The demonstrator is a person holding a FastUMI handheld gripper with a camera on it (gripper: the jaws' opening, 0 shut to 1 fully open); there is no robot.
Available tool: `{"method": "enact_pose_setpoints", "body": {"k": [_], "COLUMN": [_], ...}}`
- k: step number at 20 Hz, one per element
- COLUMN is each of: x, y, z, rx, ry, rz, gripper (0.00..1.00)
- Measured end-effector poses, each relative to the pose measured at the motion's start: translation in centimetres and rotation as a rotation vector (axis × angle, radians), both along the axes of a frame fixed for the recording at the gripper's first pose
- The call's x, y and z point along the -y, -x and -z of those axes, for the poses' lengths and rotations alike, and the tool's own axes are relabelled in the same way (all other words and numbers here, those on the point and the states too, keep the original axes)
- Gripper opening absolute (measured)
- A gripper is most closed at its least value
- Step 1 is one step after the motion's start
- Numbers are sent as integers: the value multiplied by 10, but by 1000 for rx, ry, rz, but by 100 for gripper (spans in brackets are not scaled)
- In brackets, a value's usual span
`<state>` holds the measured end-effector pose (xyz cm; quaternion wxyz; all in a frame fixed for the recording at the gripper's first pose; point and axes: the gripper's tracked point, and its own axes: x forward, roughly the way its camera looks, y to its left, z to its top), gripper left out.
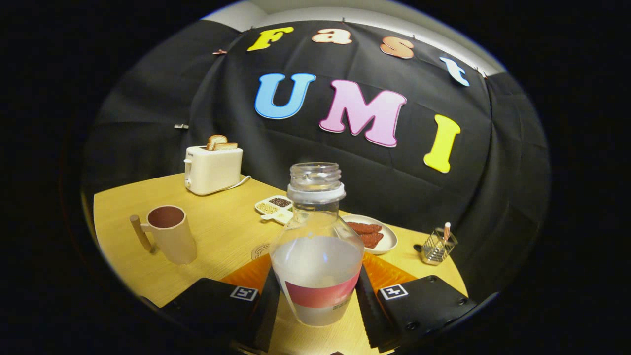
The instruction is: Take the bottle from table, then pour the juice into the cup, finally place the bottle on the coaster
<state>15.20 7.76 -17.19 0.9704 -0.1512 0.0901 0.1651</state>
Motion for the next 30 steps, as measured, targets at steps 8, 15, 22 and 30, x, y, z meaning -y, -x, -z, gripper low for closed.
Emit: {"method": "enact_pose_setpoints", "body": {"k": [8, 15, 22, 30], "x": [-51, -76, -118, -156], "y": [2, -6, -5, 3], "z": [-20, -5, -1, 16], "rx": [102, 136, 250, 337], "ry": [278, 487, 713, 928], "rz": [-121, -141, -241, -375], "gripper": [74, 74, 74, 74]}}
